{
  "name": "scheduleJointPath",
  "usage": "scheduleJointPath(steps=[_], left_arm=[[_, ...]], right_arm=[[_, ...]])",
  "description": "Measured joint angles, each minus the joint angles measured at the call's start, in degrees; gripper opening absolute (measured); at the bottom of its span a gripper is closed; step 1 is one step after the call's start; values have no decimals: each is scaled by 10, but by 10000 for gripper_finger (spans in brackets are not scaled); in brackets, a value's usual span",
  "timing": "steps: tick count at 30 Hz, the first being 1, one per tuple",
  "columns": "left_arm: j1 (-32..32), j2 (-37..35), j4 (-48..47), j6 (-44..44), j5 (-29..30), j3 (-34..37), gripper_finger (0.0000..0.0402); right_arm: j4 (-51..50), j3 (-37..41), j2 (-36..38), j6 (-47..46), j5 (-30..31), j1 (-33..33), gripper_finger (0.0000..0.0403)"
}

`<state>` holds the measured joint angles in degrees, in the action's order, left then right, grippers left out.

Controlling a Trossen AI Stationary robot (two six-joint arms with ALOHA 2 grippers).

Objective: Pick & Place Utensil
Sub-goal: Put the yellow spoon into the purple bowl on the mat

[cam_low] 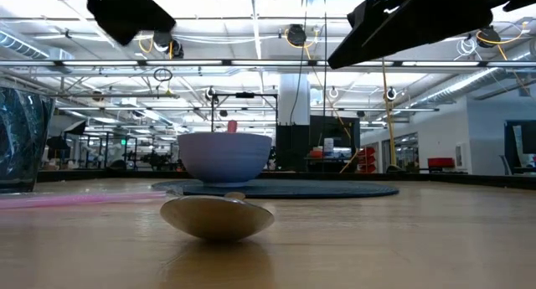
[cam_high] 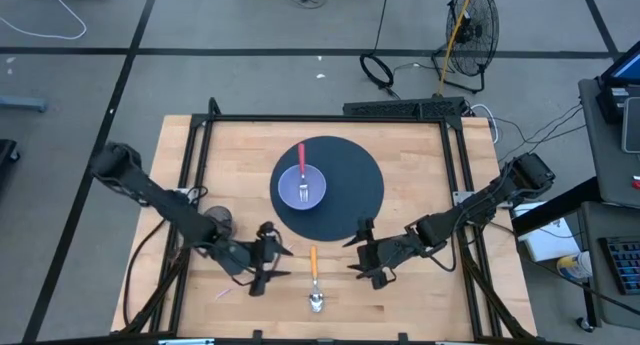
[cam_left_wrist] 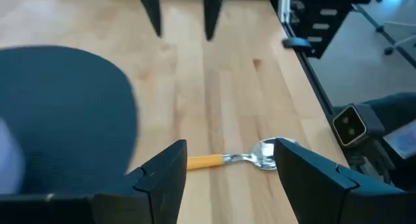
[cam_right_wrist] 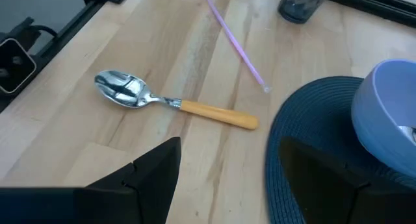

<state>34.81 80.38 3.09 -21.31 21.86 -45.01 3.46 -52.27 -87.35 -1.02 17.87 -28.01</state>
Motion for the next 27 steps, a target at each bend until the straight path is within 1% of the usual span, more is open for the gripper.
scheduleJointPath(steps=[3,6,10,16,20,24,27], left_arm=[[-13,40,42,21,-39,-3,237],[-32,75,44,29,-68,-28,237],[-51,121,-18,59,-94,-80,237],[-70,168,-105,129,-113,-161,237],[-84,194,-104,158,-131,-186,237],[-105,232,-108,148,-170,-193,237],[-116,253,-105,130,-174,-203,237]], right_arm=[[0,0,0,2,0,0,254],[0,0,0,2,1,2,254],[-2,0,0,2,2,2,254],[-26,0,0,-11,2,2,254],[-55,0,0,-31,2,2,254],[-97,0,0,-65,2,2,254],[-125,0,0,-89,3,2,254]])
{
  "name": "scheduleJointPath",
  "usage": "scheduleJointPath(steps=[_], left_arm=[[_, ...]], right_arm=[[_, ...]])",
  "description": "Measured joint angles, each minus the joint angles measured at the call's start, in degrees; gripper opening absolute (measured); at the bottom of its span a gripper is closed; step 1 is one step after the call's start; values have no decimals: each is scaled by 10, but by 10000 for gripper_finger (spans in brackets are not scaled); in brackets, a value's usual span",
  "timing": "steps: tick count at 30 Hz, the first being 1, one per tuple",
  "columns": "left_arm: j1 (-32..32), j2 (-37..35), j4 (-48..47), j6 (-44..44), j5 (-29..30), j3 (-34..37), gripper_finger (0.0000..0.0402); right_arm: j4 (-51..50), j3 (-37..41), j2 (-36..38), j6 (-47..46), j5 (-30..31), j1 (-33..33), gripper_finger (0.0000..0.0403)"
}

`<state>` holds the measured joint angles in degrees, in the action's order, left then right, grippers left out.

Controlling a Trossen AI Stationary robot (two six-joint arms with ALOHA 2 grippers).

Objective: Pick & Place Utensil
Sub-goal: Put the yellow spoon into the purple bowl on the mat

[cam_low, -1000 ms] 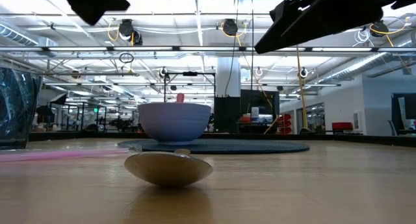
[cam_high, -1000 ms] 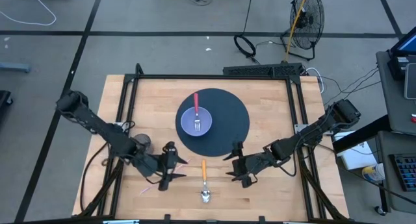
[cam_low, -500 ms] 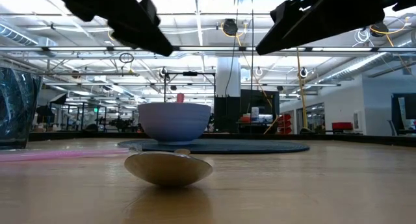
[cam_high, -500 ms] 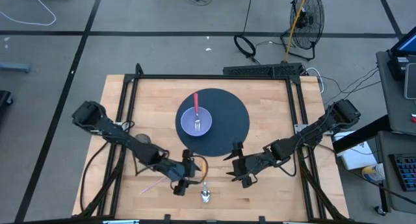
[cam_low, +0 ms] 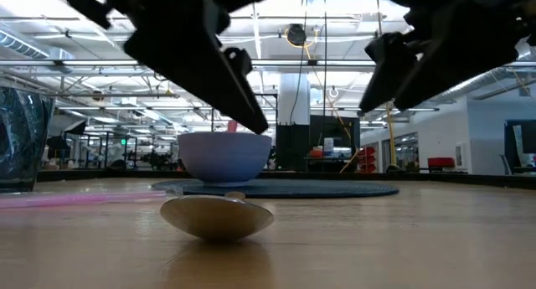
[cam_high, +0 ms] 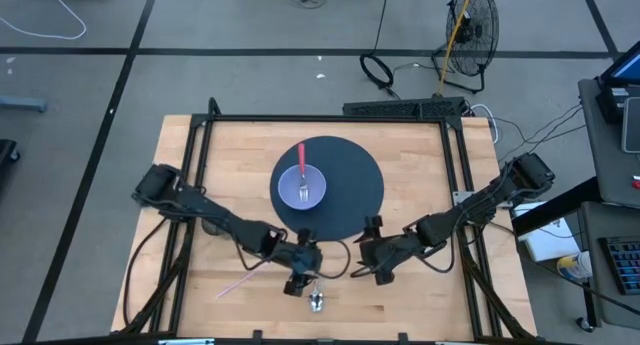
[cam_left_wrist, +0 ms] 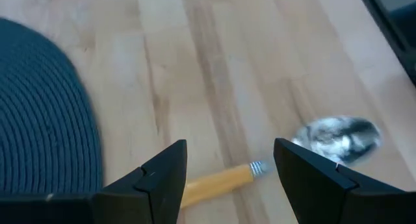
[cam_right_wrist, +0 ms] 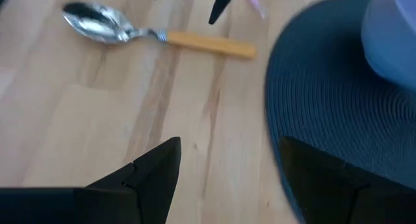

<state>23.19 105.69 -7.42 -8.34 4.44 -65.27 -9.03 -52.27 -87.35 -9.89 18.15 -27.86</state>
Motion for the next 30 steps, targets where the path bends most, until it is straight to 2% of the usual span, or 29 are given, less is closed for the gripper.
scheduleJointPath(steps=[12,27,30], left_arm=[[-6,49,33,-43,-1,-9,236],[-2,70,26,-57,-15,-8,236],[-4,70,1,-58,-17,-8,237]], right_arm=[[-24,0,0,-19,1,0,254],[-24,0,0,-32,15,0,254],[-23,0,0,-32,15,0,254]])
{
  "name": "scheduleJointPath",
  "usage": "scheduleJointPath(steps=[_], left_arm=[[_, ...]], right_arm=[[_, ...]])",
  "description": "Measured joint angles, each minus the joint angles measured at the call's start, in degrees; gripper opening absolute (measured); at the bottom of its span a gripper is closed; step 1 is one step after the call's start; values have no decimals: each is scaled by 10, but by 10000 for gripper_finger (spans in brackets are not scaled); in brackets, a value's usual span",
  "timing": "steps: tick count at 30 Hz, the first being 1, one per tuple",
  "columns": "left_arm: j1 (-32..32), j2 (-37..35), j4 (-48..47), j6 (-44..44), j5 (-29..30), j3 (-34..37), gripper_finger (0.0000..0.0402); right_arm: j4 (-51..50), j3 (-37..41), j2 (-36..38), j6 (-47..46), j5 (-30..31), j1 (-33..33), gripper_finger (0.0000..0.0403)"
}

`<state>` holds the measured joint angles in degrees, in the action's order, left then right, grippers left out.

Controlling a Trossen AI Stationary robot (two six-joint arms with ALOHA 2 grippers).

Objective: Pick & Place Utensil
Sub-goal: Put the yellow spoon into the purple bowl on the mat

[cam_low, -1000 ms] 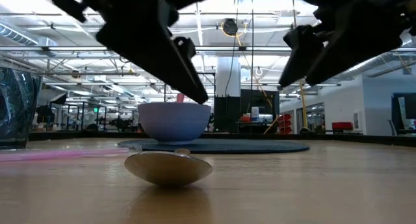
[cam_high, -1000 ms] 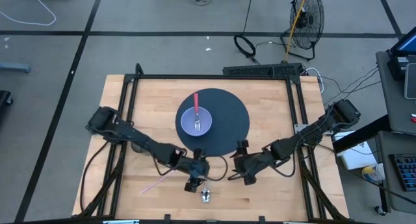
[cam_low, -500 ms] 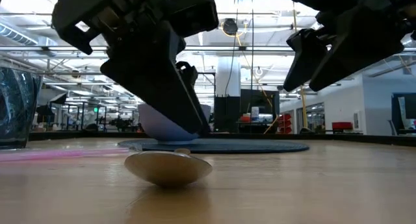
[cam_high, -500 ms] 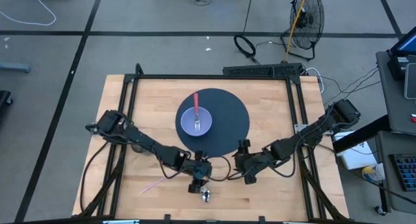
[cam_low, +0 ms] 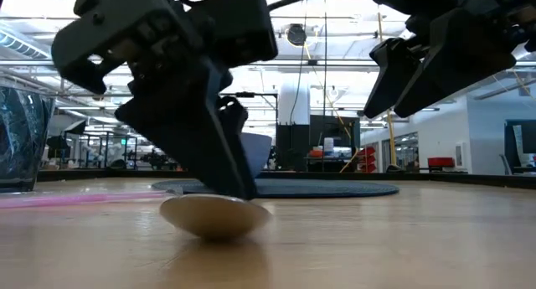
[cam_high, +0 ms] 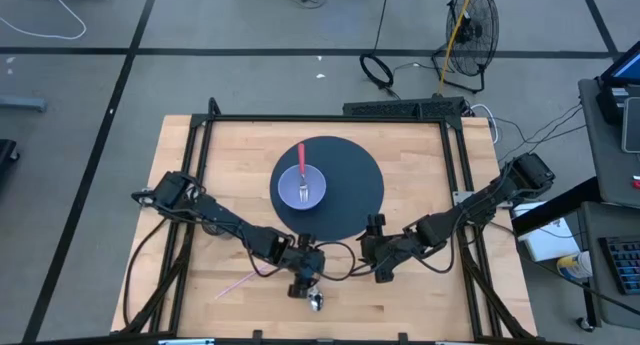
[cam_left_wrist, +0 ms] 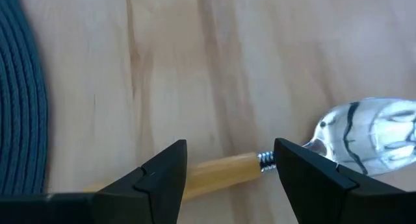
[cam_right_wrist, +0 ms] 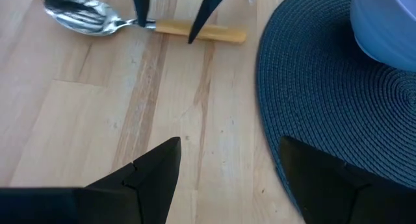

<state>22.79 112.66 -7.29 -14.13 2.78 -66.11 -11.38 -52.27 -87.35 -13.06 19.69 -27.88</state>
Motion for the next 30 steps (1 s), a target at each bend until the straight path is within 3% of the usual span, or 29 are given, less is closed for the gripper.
scheduleJointPath(steps=[7,19,30], left_arm=[[-3,0,-19,-14,-1,0,237],[16,-3,-100,-26,-55,-3,237],[34,-48,-230,-55,-62,1,236]], right_arm=[[1,0,0,0,0,0,254],[1,0,0,0,-2,0,254],[5,0,0,0,-3,0,254]])
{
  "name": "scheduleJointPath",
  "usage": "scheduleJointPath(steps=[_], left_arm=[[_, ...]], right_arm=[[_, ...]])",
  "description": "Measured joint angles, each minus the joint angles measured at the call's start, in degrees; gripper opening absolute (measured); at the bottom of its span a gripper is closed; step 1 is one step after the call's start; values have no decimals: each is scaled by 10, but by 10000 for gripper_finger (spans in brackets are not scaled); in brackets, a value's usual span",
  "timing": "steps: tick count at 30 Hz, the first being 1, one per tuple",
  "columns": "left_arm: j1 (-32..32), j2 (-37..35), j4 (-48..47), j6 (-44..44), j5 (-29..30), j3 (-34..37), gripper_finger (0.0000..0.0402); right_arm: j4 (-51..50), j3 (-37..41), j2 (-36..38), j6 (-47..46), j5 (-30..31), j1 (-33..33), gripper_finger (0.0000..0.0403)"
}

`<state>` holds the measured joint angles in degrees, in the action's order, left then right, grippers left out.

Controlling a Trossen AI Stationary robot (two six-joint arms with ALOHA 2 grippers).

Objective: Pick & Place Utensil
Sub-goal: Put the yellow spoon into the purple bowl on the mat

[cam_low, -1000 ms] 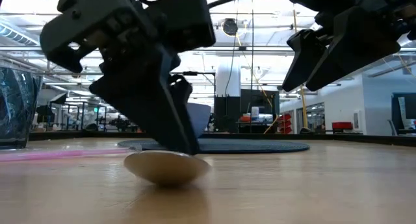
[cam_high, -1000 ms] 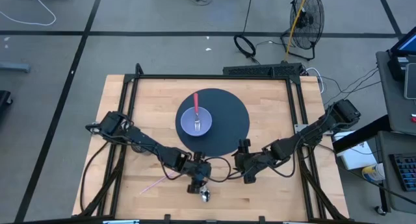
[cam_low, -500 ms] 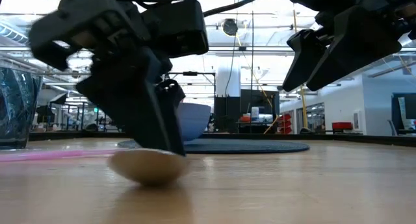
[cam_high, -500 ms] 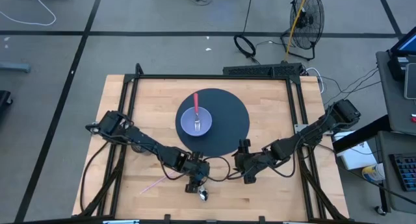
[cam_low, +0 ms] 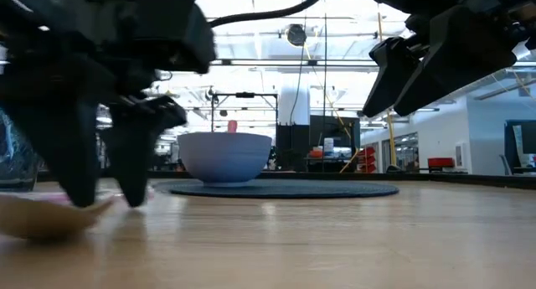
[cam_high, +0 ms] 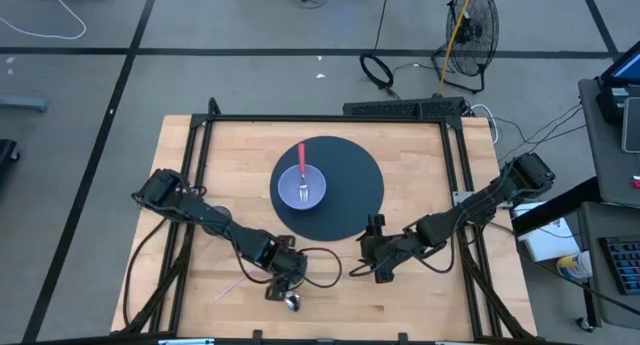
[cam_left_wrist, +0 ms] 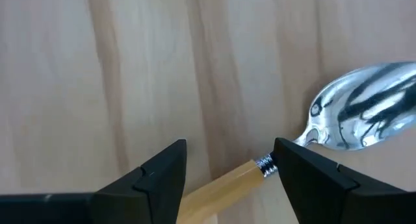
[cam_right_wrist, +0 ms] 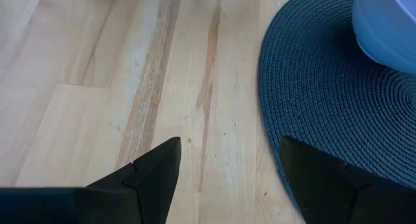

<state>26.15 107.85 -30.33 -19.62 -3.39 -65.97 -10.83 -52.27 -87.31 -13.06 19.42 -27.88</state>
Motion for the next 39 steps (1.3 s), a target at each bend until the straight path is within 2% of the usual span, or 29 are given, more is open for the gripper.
scheduleJointPath(steps=[5,10,14,22,27,34,39], left_arm=[[0,-29,-21,1,32,1,215],[0,-44,-13,4,36,1,183],[-2,-51,-24,-51,31,0,165],[3,-52,-102,-214,-47,0,143],[3,-52,-104,-251,-47,0,132],[-4,-52,-79,-285,-53,17,135],[-4,-52,-20,-325,-104,50,180]], right_arm=[[10,0,0,2,0,0,254],[16,0,0,4,0,0,254],[15,0,0,4,0,0,254],[16,0,0,16,0,0,254],[23,0,0,17,0,0,254],[23,0,0,8,0,-2,254],[23,0,0,16,0,-7,254]])
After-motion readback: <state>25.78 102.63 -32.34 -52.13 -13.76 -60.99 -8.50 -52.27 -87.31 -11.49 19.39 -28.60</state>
